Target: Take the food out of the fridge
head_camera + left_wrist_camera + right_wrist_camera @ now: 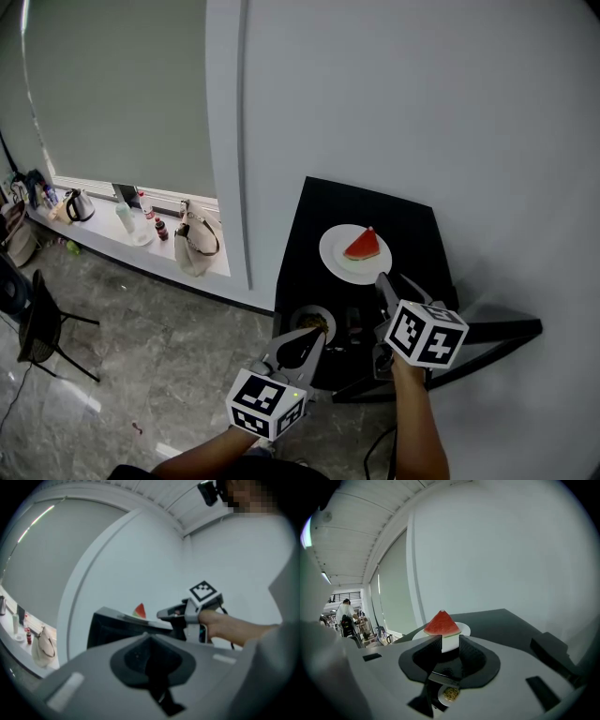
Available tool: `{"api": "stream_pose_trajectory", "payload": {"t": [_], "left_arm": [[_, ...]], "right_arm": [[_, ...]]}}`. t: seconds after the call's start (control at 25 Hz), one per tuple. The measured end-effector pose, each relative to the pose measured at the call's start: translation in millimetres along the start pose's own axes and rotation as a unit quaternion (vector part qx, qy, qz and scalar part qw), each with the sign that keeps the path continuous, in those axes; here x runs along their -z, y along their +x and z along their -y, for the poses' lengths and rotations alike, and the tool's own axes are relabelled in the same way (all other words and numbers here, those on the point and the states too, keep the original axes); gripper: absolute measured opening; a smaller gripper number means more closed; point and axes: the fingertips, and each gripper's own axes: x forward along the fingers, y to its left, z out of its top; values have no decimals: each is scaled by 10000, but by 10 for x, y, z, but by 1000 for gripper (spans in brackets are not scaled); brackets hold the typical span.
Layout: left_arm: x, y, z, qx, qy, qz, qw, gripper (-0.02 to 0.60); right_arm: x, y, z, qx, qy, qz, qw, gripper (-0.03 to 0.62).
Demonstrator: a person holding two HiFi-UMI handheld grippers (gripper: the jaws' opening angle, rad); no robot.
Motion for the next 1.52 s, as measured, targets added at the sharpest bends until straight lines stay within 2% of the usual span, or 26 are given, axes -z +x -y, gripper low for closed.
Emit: {"api": "stream_pose_trajectory", "payload": {"t": [0.2,0.4,0.72,1.0,1.24,1.52], "left_arm": [[-30,28,68,-64,80,-84,9999,-14],[-29,39,204,-96,215,-184,9996,-14],[70,-14,490,-250,514,-361,9977,-14],[236,-98,736,-372,609,-517,9961,-14],[436,-172,872,-473,546,-691,9950,-12],[480,-257,930,-541,427,-557,9961,-11]], "right_arm": [[33,-318,-225,-260,-504,336,9978,103],[216,-613,-407,-507,-757,452,9948,65],[612,-1045,-477,-571,-1024,513,9918,17],[959,-1318,-511,-696,-1032,447,9912,2],[1192,-1437,-513,-839,-1051,274,9905,2],[1273,-1517,-521,-940,-1013,253,9901,2]]}}
